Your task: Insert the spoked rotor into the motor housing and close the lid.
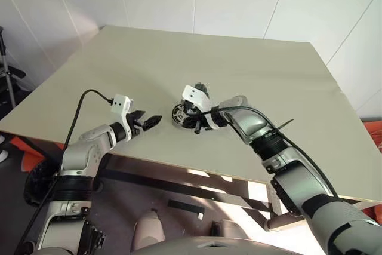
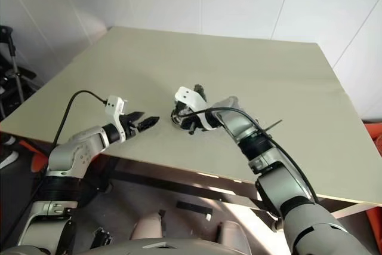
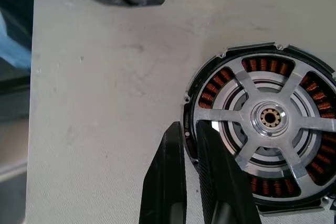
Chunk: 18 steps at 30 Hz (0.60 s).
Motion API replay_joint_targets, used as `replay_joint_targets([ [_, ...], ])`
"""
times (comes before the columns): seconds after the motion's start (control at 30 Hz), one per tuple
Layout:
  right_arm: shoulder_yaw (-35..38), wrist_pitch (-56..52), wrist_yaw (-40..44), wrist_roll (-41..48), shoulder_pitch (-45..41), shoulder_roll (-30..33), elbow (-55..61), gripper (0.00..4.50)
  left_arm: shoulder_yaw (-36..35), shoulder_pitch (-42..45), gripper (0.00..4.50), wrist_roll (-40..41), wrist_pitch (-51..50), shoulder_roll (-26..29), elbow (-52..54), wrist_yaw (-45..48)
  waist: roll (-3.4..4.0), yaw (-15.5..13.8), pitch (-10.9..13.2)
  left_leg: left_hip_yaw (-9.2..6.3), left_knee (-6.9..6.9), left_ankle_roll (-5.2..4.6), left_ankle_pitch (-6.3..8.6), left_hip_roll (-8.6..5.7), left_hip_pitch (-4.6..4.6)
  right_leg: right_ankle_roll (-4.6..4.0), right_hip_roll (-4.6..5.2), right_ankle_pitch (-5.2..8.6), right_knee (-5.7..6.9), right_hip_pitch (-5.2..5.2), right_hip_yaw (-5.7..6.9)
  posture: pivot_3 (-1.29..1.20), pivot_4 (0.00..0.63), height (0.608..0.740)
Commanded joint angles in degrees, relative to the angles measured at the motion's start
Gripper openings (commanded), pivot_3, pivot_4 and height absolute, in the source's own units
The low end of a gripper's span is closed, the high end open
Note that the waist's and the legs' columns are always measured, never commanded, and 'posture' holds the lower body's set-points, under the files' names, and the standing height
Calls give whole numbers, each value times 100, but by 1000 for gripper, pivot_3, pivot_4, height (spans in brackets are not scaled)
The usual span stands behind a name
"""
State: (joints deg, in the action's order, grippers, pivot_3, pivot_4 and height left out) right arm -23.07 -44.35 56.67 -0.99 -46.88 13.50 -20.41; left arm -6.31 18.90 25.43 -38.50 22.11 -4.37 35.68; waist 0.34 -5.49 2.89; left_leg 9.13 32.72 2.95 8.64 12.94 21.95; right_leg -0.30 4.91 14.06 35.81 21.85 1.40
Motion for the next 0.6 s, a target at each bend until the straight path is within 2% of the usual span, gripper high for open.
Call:
replay_joint_targets([
  [0.03, 297, -658, -289, 249, -215, -241, -3, 300, -77, 16, 4475, 34, 64, 52, 224, -28, 0, 0, 0, 0, 0, 0, 0, -1, 0, 0, 0, 0, -1, 0, 0, 0, 0, 740],
  [0.3, 1267, -1773, -1489, 533, -774, -909, -849, 300, -77, 7, 4475, 34, 66, 58, 234, -50, 1, 2, 0, -1, -16, 14, -8, -2, -21, 0, -1, 0, 8, -3, -5, 0, 0, 740],
  [0.6, 1831, -1943, -2392, 727, -1094, -1158, -1556, 300, -81, 9, 4475, 26, 82, 64, 217, -54, 3, -22, 2, -2, -56, 39, -22, -8, -70, 4, 1, 2, 5, -39, -6, 0, 0, 740],
])
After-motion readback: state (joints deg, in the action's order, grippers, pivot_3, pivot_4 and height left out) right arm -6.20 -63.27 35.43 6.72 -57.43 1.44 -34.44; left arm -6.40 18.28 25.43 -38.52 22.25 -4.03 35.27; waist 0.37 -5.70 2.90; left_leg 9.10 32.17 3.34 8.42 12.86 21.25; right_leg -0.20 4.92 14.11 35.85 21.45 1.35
